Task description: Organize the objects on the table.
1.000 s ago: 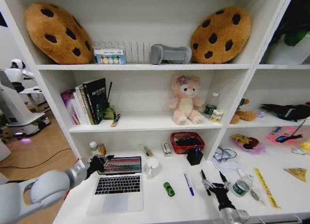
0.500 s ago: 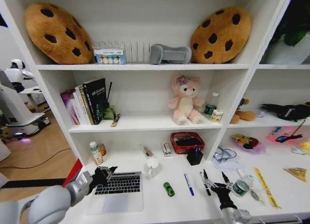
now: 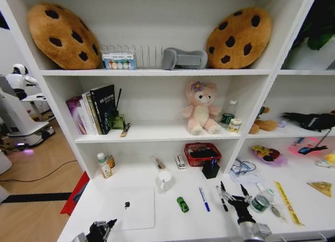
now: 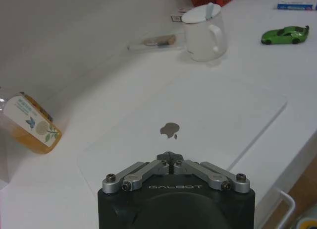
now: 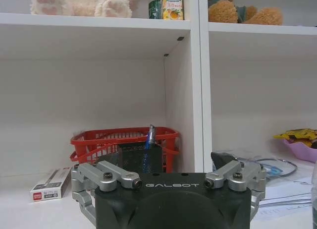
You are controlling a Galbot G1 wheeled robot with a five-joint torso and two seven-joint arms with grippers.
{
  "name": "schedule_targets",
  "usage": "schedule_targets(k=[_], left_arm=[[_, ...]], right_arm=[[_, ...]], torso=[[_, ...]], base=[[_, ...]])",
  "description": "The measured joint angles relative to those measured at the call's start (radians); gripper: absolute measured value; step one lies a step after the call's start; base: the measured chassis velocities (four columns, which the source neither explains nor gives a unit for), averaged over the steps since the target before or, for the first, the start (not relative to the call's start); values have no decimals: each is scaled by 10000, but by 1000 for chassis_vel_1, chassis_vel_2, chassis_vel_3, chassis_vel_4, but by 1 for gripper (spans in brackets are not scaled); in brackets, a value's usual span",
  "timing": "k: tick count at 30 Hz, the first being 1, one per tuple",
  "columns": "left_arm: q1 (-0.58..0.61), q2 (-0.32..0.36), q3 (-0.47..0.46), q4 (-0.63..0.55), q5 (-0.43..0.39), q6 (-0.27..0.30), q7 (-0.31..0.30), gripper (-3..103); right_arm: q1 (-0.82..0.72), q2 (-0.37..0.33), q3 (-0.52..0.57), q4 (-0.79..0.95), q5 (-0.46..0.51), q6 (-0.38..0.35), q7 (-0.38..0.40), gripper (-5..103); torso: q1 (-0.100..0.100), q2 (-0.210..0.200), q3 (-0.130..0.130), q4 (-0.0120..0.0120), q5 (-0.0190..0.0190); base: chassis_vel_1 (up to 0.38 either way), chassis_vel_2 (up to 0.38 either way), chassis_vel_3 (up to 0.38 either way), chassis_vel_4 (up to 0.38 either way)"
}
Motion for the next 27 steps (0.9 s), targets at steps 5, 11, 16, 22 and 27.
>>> schedule_targets(k=[5, 11, 16, 22, 27], left_arm=[[-1032, -1497, -101, -283, -428, -17, -13, 16], [-2089, -3313, -353, -374, -867, -42, -63, 32], [-3039, -5474, -640, -593, -1091, -31, -238, 55], [-3382, -7088, -677, -611, -743, -116, -250, 81], [-3375, -7741, -643, -587, -599, -437, 41, 97]], right_arm=[[-424, -145, -238, 401, -213, -1, -225, 100], [-1296, -474, -423, 1021, -502, 253, -827, 100], [-2291, -618, -805, 1469, -943, 937, -2030, 100], [-2271, -634, -1404, 1128, -1089, 1206, -3100, 100], [-2052, -597, -1870, 758, -1157, 920, -3209, 100]], torso=[[1, -1, 0, -4, 2], [0, 0, 0, 0, -1], [0, 0, 0, -3, 0], [0, 0, 0, -2, 1], [0, 0, 0, 2, 1]], base=[[0, 0, 0, 0], [0, 0, 0, 0], [0, 0, 0, 0], [0, 0, 0, 0], [0, 0, 0, 0]])
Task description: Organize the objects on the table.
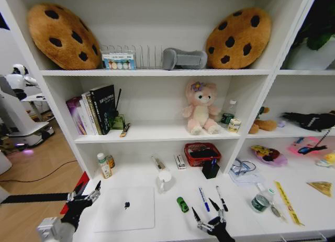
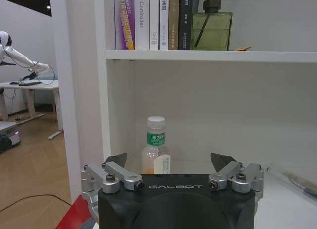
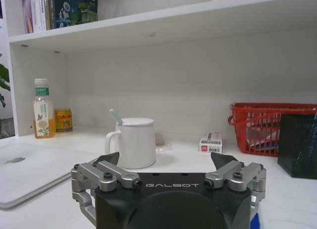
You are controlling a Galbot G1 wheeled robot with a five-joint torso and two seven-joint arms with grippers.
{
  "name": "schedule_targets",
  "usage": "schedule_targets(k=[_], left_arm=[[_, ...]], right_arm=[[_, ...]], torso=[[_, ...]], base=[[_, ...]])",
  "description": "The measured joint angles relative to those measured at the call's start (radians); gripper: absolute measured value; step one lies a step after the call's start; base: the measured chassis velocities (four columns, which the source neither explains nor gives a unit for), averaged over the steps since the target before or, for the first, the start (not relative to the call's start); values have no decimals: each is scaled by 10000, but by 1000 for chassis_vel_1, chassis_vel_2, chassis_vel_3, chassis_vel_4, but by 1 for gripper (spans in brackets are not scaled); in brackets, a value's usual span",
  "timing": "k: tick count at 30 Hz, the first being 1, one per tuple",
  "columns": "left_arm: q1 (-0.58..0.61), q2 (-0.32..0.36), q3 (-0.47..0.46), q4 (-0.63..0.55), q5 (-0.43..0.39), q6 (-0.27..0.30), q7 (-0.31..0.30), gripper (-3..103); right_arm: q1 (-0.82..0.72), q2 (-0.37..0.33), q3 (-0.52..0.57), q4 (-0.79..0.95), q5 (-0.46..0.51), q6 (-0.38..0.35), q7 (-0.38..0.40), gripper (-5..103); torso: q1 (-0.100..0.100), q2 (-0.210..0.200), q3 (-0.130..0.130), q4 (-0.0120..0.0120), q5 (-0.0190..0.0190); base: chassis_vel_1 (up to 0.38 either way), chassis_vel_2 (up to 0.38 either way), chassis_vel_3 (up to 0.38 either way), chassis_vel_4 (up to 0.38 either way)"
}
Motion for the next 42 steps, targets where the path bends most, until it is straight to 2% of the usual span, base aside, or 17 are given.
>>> schedule_targets(k=[2, 6, 8, 15, 25, 27, 29, 30, 32, 33, 34, 35, 36, 37, 40, 41, 42], left_arm=[[9, -77, -80, 77, -77, -160, 109, 99], [-20, -119, -260, 223, -323, -285, 116, 100], [-33, -151, -278, 253, -401, -320, 118, 100], [-37, -463, -196, 294, -385, -392, 147, 100], [61, -404, -204, 217, -372, -475, 137, 100], [87, -405, -195, 211, -367, -489, 136, 100], [83, -409, -176, 211, -356, -494, 133, 100], [58, -413, -143, 210, -349, -494, 116, 100], [41, -413, -130, 210, -348, -494, 102, 100], [-2, -404, -97, 204, -352, -486, 67, 100], [-2, -404, -97, 204, -352, -486, 67, 100], [-40, -394, -68, 193, -361, -472, 10, 100], [-53, -393, -38, 181, -366, -467, -40, 100], [-35, -397, 15, 129, -385, -448, -79, 100], [8, -400, 53, 55, -383, -435, -104, 100], [9, -399, 51, 22, -387, -428, -115, 100], [9, -399, 51, 22, -387, -428, -115, 100]], right_arm=[[198, 98, -185, -230, -106, -153, 30, 100], [518, 105, -390, -427, -94, -478, 221, 100], [690, 113, -449, -521, -123, -605, 342, 100], [1485, -99, -990, -817, 16, -1257, 658, 100], [2439, -134, -1902, -1333, 109, -1879, 1105, 101], [2585, -198, -1971, -1438, 102, -1944, 1182, 91], [2634, -232, -1982, -1465, 98, -1952, 1205, 91], [2681, -265, -1988, -1472, 102, -1975, 1246, 80], [2695, -279, -1989, -1472, 105, -1987, 1273, 80], [2703, -299, -1991, -1472, 110, -2000, 1300, 75], [2703, -299, -1991, -1472, 110, -2000, 1300, 75], [2703, -303, -1996, -1478, 104, -2003, 1307, 64], [2700, -297, -1998, -1498, 88, -2003, 1307, 64], [2672, -275, -2019, -1536, 62, -2003, 1308, 53], [2612, -217, -2066, -1596, 6, -1997, 1326, 47], [2596, -168, -2076, -1613, -34, -1990, 1340, 37], [2596, -168, -2076, -1613, -34, -1990, 1340, 37]], torso=[[0, 0, 0, -7, 1], [0, 0, 0, -1, -1], [1, 0, 0, -5, -2], [0, 0, 1, -2, -1], [2, 0, 1, -2, -1], [3, 0, 1, -3, 0], [2, -1, 1, -3, -1], [2, 0, 1, -2, -1], [2, -1, 1, -3, -2], [3, 0, 1, -3, -1], [3, 0, 1, -3, -1], [2, -1, 1, -4, -1], [2, 0, 1, -3, -2], [2, -1, 1, -3, -1], [2, -1, 0, -3, -1], [2, 0, 0, -4, -3], [2, 0, 0, -4, -3]], base=[[0, 0, 0, 0], [0, 0, 0, 0], [0, 0, 0, 0], [0, 0, 0, 0], [0, 0, 0, 0], [0, 0, 0, 0], [0, 0, 0, 0], [0, 0, 0, 0], [0, 0, 0, 0], [0, 0, 0, 0], [0, 0, 0, 0], [0, 0, 0, 0], [0, 0, 0, 0], [0, 0, 0, 0], [0, 0, 0, 0], [0, 0, 0, 0], [0, 0, 0, 0]])
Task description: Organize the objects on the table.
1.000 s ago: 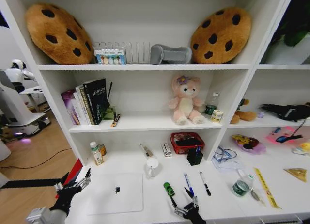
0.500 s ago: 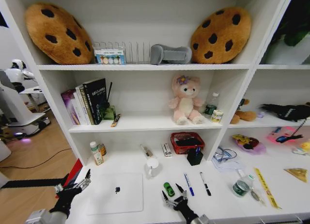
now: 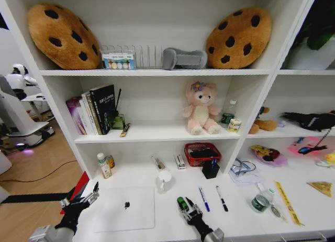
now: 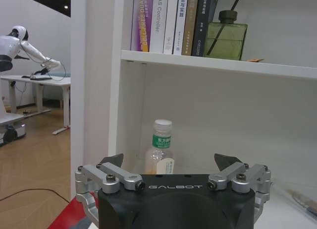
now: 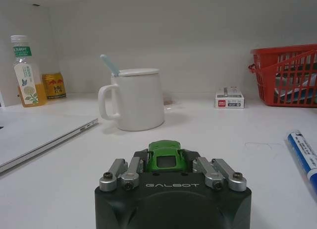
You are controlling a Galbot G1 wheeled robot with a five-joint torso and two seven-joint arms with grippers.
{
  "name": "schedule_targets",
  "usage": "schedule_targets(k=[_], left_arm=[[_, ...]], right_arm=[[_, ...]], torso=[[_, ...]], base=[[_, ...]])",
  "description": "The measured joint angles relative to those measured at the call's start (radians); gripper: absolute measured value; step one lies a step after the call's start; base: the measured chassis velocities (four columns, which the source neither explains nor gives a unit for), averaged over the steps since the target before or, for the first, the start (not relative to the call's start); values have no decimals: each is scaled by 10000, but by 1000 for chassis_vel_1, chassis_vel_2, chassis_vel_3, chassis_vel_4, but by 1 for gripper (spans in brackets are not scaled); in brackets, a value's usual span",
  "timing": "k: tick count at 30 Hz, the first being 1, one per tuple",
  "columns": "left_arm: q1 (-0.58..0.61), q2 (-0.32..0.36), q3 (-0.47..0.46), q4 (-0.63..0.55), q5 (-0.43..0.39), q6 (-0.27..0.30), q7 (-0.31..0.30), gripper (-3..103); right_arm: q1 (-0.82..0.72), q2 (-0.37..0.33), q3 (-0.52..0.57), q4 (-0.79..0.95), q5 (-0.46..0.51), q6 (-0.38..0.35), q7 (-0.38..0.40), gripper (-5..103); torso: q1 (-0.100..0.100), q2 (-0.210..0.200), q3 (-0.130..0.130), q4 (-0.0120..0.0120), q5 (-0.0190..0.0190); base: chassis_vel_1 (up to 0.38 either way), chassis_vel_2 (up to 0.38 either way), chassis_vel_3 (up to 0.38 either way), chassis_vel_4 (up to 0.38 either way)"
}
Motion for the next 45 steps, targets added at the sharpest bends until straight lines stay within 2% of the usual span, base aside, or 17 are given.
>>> schedule_targets(k=[8, 12, 16, 19, 21, 23, 25, 26, 27, 29, 30, 34, 35, 38, 40, 43, 45], left_arm=[[-2, -66, 66, -16, 43, 19, -35, 100], [-45, -121, 158, -9, 90, 26, -44, 100], [-67, -134, 201, -7, 112, 33, -51, 100], [-77, -217, 277, -25, 184, 34, -43, 100], [-76, -246, 309, -43, 215, 34, -35, 100], [-35, -335, 397, -113, 359, 20, -1, 100], [-15, -359, 399, -140, 373, 18, 10, 100], [44, -407, 374, -226, 383, 3, 57, 100], [44, -407, 374, -226, 383, 3, 57, 100], [166, -423, 246, -369, 384, -20, 96, 100], [166, -423, 246, -369, 384, -20, 96, 100], [317, -482, 129, -561, 452, -48, 129, 100], [352, -527, 113, -604, 553, -73, 138, 100], [373, -572, 112, -643, 600, -75, 132, 100], [406, -626, 130, -701, 667, -57, 105, 100], [395, -625, 145, -702, 678, -33, 84, 100], [317, -613, 181, -678, 710, 5, 8, 100]], right_arm=[[-183, 39, 191, 513, -86, -14, 8, 37], [-532, -296, 616, 1307, 48, -56, 28, 37], [-753, -889, 1276, 2887, 795, -467, 228, 37], [-198, -1645, 1690, 4351, 1904, -1314, 762, 37], [88, -1867, 1694, 4565, 2165, -1574, 999, 37], [1140, -2536, 1625, 4975, 3220, -2409, 1529, 37], [1431, -2694, 1584, 5014, 3491, -2569, 1603, 37], [2105, -3037, 1379, 5027, 4072, -2807, 1736, 37], [2105, -3037, 1379, 5027, 4072, -2807, 1736, 37], [3219, -3626, 757, 4872, 4793, -2942, 1834, 37], [3219, -3626, 757, 4872, 4793, -2942, 1834, 37], [5082, -4051, -207, 4502, 5514, -3068, 1877, 37], [6050, -4040, -708, 4205, 5787, -3154, 1951, 37], [6731, -3958, -1108, 3895, 5907, -3198, 1971, 37], [8377, -3629, -2023, 3083, 6361, -3396, 2178, 37], [9261, -3419, -2543, 2643, 6591, -3536, 2316, 37], [10709, -2991, -3673, 1641, 6713, -3715, 2492, 37]], torso=[[1, -1, 1, 3, 3], [0, -1, 1, 0, 2], [0, -1, 0, -1, 2], [0, 0, 0, -3, 0], [0, 0, 0, 3, 0], [0, -1, 1, 3, 2], [0, -1, 1, 2, 3], [0, -1, 1, 2, 4], [0, -1, 1, 2, 4], [0, -1, 1, -1, 3], [0, -1, 1, -1, 3], [-2, -1, 1, 0, 4], [-1, -1, 1, 3, 0], [-1, -1, 2, 2, 1], [0, -2, 2, 0, 2], [-1, -2, 2, 1, 2], [0, -2, 2, 4, 0]], base=[[0, 0, 0, 0], [0, 0, 0, 0], [0, 0, 0, 0], [0, 0, 0, 0], [0, 0, 0, 0], [0, 0, 0, 0], [0, 0, 0, 0], [0, 0, 0, 0], [0, 0, 0, 0], [0, 0, 0, 0], [0, 0, 0, 0], [0, 0, 0, 0], [0, 0, 0, 0], [0, 0, 0, 0], [0, 0, 0, 0], [0, 0, 0, 0], [0, 0, 0, 0]])
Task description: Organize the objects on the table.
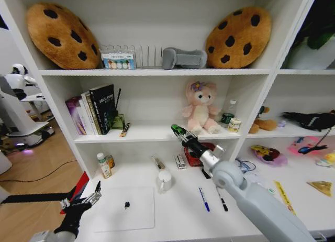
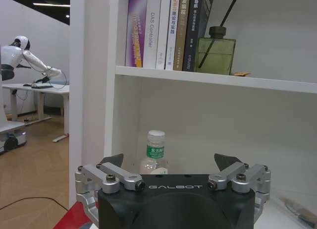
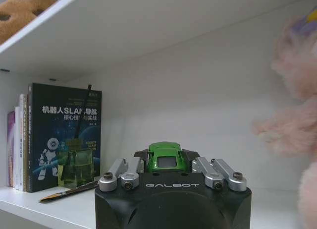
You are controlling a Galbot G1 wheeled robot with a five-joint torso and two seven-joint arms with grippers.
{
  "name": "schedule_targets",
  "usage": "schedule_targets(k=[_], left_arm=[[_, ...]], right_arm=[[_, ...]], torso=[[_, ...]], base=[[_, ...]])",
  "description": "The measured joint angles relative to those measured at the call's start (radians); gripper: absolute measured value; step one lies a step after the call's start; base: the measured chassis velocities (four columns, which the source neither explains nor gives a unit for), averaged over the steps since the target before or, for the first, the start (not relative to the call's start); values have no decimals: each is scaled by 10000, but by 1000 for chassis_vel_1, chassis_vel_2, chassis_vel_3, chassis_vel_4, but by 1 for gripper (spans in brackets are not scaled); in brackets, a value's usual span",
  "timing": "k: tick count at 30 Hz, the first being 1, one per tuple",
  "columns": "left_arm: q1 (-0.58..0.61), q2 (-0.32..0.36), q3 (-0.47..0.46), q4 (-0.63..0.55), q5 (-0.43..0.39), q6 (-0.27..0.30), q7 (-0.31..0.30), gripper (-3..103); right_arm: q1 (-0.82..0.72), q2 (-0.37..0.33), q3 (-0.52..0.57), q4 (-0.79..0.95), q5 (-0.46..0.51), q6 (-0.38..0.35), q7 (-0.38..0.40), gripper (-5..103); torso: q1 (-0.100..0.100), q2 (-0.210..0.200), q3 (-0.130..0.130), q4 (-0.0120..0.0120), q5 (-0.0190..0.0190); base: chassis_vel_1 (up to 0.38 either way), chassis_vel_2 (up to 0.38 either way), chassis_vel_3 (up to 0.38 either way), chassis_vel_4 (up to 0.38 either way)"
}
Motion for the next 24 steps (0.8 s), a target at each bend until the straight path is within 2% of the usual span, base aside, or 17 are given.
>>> schedule_targets(k=[1, 6, 9, 17, 19, 21, 23, 24], left_arm=[[0, 0, 0, 0, 0, 0, 0, 100], [-36, -63, 36, 82, 28, 18, -12, 100], [-23, -68, 22, 125, 23, 2, -1, 100], [-75, 45, 66, 193, -17, -5, 2, 100], [-90, 67, 81, 199, -23, -4, 2, 100], [-110, 82, 92, 201, -29, -2, -5, 100], [-125, 93, 119, 201, -37, 12, -29, 100], [-125, 93, 119, 201, -37, 12, -29, 100]], right_arm=[[0, 0, 0, 0, 0, 0, 0, 37], [1410, 642, -1442, -1382, 146, -302, 329, 37], [1802, 851, -1790, -1791, 234, -458, 477, 37], [2354, 1008, -2048, -2015, 598, -912, 1035, 37], [2384, 998, -2049, -1985, 645, -981, 1075, 33], [2390, 990, -2049, -1964, 653, -1017, 1098, 37], [2299, 973, -2042, -1882, 662, -1113, 1237, 48], [2299, 973, -2042, -1882, 662, -1113, 1237, 48]], torso=[[0, 0, 0, 0, 0], [0, 0, -1, -2, 1], [0, 0, -1, -3, 1], [0, 0, -1, -4, 1], [0, 0, -2, -5, 0], [0, 0, -2, -4, 0], [0, 0, -2, -3, 0], [0, 0, -2, -3, 0]], base=[[0, 0, 0, 0], [0, 0, 0, 0], [0, 0, 0, 0], [0, 0, 0, 0], [0, 0, 0, 0], [0, 0, 0, 0], [0, 0, 0, 0], [0, 0, 0, 0]])
